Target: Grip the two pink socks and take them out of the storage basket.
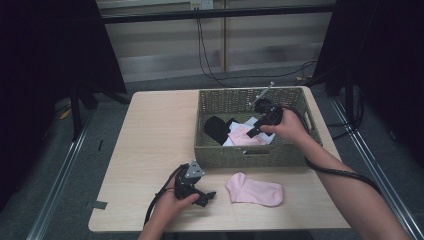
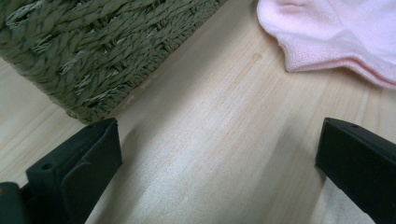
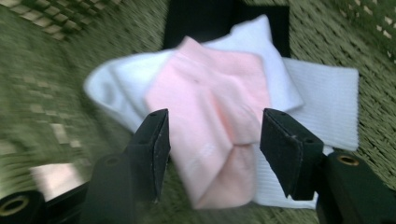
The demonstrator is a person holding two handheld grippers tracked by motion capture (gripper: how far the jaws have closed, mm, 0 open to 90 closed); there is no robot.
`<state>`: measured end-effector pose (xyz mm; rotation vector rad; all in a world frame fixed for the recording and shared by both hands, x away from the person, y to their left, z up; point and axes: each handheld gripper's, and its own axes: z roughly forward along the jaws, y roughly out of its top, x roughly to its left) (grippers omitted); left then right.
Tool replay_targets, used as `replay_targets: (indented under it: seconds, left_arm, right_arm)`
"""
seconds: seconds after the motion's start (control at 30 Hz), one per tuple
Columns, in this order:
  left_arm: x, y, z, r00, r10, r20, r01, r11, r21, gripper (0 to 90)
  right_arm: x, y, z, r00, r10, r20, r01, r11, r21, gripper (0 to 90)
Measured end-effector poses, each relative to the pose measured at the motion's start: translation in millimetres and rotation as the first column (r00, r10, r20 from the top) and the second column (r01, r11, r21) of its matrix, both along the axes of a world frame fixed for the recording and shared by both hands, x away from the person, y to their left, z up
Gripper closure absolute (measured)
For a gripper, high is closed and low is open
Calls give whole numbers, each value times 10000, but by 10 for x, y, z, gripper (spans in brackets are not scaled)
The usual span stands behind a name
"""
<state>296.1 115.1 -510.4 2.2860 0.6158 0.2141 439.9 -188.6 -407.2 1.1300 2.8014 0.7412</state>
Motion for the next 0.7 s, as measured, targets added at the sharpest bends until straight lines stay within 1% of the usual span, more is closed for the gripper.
replay_targets:
  seconds: [0.07,0.1,0.13,0.17,0.23,0.27,0.3,0.33,0.37,0.4,0.43,0.47,0.5,0.57,0.7]
  left_arm:
    - [0,0,0,10000,0,-1,0,10000,0,0]
    - [-1,0,1,10000,7,-2,-7,10000,6,0]
    - [-1,-1,0,10000,12,-2,-12,10000,1,0]
    - [0,0,0,10000,4,2,-4,10000,4,0]
    - [0,0,0,10000,4,5,-4,10000,3,0]
    - [0,0,1,10000,7,-2,-7,10000,9,0]
    - [-1,0,0,10000,5,3,-5,10000,3,0]
    - [0,0,0,10000,3,3,-3,10000,5,0]
    - [-1,0,0,10000,5,3,-5,10000,2,0]
    - [-2,-1,0,10000,18,-9,-18,10000,-4,0]
    - [-2,-1,0,10000,20,-10,-20,10000,-10,0]
    - [-2,-1,0,10000,18,-10,-18,10000,-8,0]
    - [-2,-1,0,10000,16,-10,-16,10000,-8,0]
    - [-2,-1,0,10000,20,-10,-20,10000,-8,0]
    - [-2,-1,0,10000,19,-9,-19,10000,-8,0]
  right_arm:
    - [54,-8,-95,9999,-99,-111,96,9997,-210,433]
    - [70,-17,-119,9999,-43,-157,39,9997,-260,434]
    - [87,-24,-150,9997,-150,-210,147,9998,-138,434]
    - [98,-28,-176,9988,-291,-386,291,9996,-19,435]
    - [121,-37,-232,9980,-357,-528,354,9994,-68,439]
    - [128,-36,-256,9972,-386,-644,381,9992,-98,463]
    - [129,-37,-274,9962,-396,-771,394,9992,-44,509]
    - [130,-35,-304,9933,-416,-1078,424,9991,48,522]
    - [131,-35,-332,9922,-401,-1181,406,9992,18,581]
    - [126,-38,-343,9918,-385,-1221,386,9993,-14,662]
    - [123,-42,-346,9896,-392,-1385,385,9992,-75,699]
    - [126,-50,-358,9892,-375,-1415,373,9993,-40,720]
    - [127,-59,-363,9881,-352,-1496,364,9993,52,777]
    - [129,-76,-363,9837,-235,-1781,270,9995,175,796]
    - [109,-103,-300,9864,-78,-1645,127,9995,284,806]
